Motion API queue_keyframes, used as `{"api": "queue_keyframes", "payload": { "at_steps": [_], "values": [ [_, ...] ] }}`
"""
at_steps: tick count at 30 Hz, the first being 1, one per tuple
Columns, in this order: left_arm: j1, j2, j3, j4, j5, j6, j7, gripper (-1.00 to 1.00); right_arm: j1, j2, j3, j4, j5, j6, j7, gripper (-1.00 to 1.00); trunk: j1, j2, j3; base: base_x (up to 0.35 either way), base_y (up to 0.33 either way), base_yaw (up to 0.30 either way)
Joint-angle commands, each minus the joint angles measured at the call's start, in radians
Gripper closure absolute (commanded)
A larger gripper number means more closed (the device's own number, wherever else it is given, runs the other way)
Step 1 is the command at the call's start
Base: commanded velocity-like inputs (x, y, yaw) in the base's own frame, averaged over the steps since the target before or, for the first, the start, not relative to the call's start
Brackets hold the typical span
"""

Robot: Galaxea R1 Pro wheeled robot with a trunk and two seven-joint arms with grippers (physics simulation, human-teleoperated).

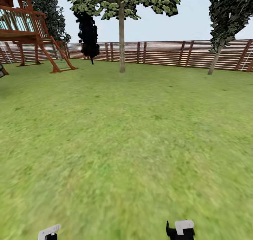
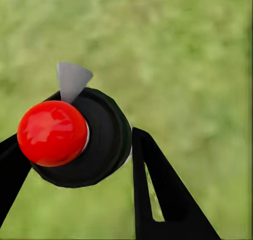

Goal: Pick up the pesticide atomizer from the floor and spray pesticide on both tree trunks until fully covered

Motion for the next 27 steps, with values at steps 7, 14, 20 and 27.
{"api": "queue_keyframes", "payload": {
  "at_steps": [7,14,20,27],
  "values": [
    [-0.001,0.0,0.009,0.001,-0.01,-0.004,-0.001,1.0,-0.001,0.0,-0.008,0.001,0.01,-0.002,-0.005,-1.0,0.0,0.0,-0.001,0.342,0.0,0.0],
    [-0.001,0.0,0.009,0.001,-0.01,-0.004,-0.001,1.0,0.0,0.0,-0.008,0.001,0.011,-0.002,-0.005,-1.0,0.0,0.0,-0.001,0.342,0.0,0.0],
    [-0.001,0.0,0.009,0.001,-0.01,-0.003,-0.001,1.0,0.003,0.001,-0.007,0.001,0.011,-0.002,-0.005,-1.0,0.0,0.0,-0.001,0.342,0.0,0.0],
    [-0.001,0.0,0.009,0.002,-0.01,-0.003,-0.001,1.0,0.004,0.001,-0.007,0.001,0.011,-0.002,-0.005,-1.0,0.0,0.0,-0.001,0.342,0.0,0.0]
  ]
}}
